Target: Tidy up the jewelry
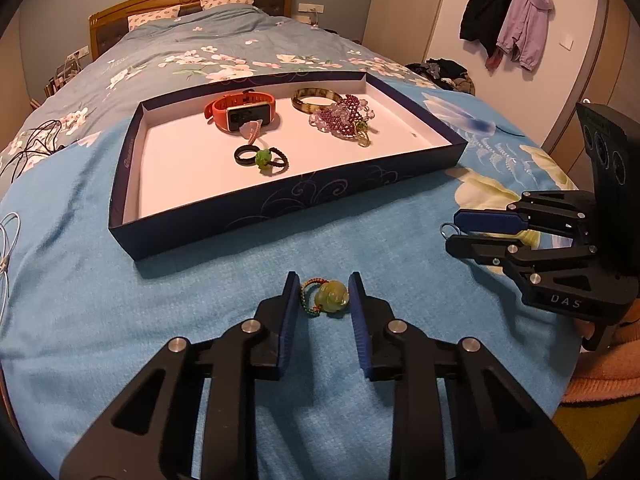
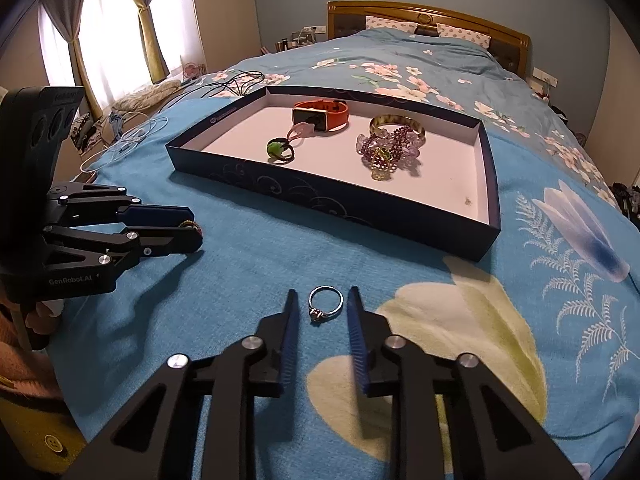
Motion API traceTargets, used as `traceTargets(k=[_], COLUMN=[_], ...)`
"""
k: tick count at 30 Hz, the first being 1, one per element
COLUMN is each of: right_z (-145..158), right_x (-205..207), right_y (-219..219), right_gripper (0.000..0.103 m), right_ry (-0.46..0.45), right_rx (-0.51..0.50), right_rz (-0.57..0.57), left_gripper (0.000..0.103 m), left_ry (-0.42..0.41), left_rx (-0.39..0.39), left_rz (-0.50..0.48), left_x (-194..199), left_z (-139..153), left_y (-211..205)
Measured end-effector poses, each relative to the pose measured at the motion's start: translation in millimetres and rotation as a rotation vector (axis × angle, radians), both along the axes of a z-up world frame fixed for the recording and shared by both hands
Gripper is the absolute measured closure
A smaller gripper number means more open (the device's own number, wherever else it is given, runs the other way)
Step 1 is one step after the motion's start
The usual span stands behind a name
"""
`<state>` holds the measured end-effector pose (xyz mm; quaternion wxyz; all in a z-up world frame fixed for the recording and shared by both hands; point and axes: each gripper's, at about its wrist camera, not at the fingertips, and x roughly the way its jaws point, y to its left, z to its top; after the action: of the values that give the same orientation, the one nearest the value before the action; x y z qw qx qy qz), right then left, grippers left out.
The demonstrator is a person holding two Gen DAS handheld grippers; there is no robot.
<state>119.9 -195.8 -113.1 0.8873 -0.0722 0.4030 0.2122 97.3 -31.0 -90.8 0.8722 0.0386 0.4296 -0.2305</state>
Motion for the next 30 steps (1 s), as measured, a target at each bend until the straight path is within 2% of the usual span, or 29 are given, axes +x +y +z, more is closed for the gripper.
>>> traceTargets(k=[7, 15, 30], right_z=[0.2, 3.2, 8.0], right_x=[0.6, -0.7, -1.4], right_y=[-1.2, -2.9, -4.9], right_gripper=[0.088, 0.088, 0.088], right_ry=[0.001, -0.013, -0.027], right_rx=[0.009, 0.032, 0.055], right_rz=[-0.002, -0.007, -0.012], left_gripper=[0.078, 0.085, 0.085], left_ry=[0.003, -0.007, -0.004], left_rx=[-0.010, -0.016, -0.011], left_rz=[0.003, 0.008, 0.004], left_x=[-0.7, -4.3, -6.8], left_z=[0.0, 1.4, -1.0], left_y=[1.3, 2.9, 1.3])
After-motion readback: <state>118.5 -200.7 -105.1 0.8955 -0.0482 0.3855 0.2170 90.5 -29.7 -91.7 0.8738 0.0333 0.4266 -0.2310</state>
